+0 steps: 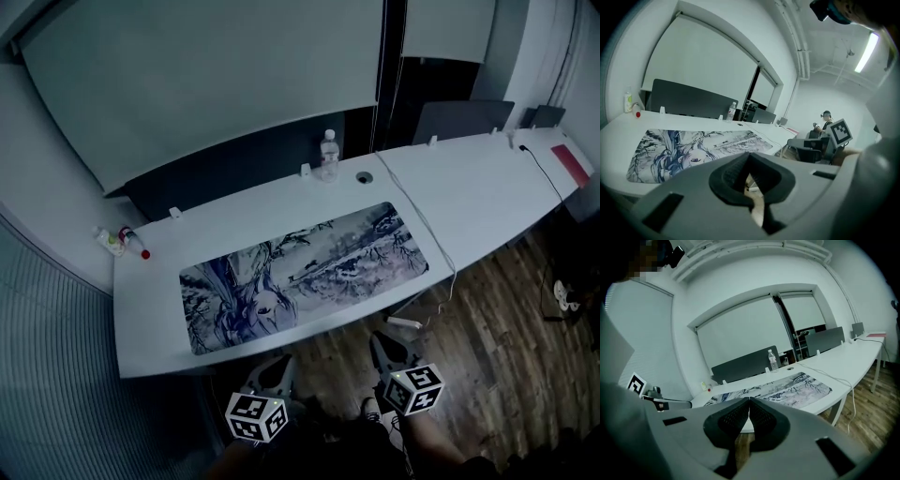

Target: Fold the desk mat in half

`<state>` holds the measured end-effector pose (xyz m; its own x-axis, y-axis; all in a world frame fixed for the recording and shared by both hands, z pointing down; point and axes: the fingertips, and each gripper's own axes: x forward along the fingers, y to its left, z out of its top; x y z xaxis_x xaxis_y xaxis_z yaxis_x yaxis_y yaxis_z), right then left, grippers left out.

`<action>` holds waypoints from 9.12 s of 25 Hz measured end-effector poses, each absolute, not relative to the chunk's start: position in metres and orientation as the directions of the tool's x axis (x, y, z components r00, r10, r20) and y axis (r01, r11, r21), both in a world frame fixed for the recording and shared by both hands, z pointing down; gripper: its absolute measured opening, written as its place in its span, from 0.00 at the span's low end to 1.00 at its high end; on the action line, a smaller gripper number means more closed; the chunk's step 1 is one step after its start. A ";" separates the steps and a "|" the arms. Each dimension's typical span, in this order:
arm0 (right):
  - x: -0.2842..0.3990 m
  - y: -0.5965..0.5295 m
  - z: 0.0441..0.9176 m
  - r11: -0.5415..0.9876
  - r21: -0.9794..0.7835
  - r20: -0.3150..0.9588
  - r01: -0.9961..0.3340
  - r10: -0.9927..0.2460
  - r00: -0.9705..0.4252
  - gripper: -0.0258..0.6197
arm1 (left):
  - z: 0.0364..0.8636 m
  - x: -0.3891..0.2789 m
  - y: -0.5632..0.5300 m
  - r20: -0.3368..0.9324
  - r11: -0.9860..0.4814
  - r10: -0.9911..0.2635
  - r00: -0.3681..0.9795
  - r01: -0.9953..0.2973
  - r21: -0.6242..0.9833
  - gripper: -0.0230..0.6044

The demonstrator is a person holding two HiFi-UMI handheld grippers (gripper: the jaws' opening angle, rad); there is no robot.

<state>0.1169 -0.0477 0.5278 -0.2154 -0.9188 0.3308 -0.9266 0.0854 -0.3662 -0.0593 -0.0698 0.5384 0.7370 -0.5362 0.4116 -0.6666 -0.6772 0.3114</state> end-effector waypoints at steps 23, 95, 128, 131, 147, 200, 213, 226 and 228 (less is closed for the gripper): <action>0.178 -0.068 0.529 -0.089 -0.292 0.370 -0.952 -0.929 -0.027 0.08 | 0.531 -0.029 -0.092 0.394 -0.760 -0.430 0.812 -0.561 0.328 0.05; 0.357 -0.200 0.665 -0.078 -0.216 0.676 -0.973 -0.731 -0.091 0.11 | 0.579 0.099 -0.161 0.512 -0.577 -0.538 0.670 -0.735 0.357 0.05; 0.080 -0.247 0.595 0.458 -0.453 0.472 -0.765 -0.604 -0.642 0.10 | 0.566 -0.062 -0.130 0.475 -0.227 -0.801 0.365 -0.919 0.323 0.05; 0.052 -0.246 0.594 0.464 -0.447 0.477 -0.765 -0.600 -0.642 0.10 | 0.568 -0.088 -0.128 0.472 -0.221 -0.801 0.367 -0.915 0.338 0.05; -0.093 -0.244 0.587 0.413 -0.444 0.469 -0.796 -0.650 -0.598 0.10 | 0.573 -0.226 -0.115 0.481 -0.298 -0.760 0.437 -0.892 0.340 0.05; -0.326 -0.223 0.658 0.453 -0.382 0.585 -0.806 -0.556 -0.590 0.12 | 0.617 -0.407 -0.084 0.528 -0.224 -0.739 0.418 -0.892 0.394 0.05; -0.322 -0.191 0.648 0.509 -0.387 0.553 -0.769 -0.539 -0.635 0.11 | 0.609 -0.389 -0.078 0.507 -0.267 -0.736 0.449 -0.881 0.391 0.05; -0.229 -0.152 0.569 0.433 -0.402 0.441 -0.807 -0.680 -0.585 0.08 | 0.572 -0.319 -0.087 0.446 -0.439 -0.688 0.572 -0.818 0.370 0.05; -0.209 -0.143 0.556 0.426 -0.397 0.422 -0.813 -0.702 -0.574 0.08 | 0.562 -0.307 -0.085 0.439 -0.447 -0.694 0.570 -0.820 0.358 0.05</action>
<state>-0.2094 -0.1432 0.5555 -0.5742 -0.7018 0.4216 -0.8127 0.4264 -0.3971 -0.3066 -0.0854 0.5622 0.5703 -0.6939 0.4395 -0.8198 -0.4471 0.3579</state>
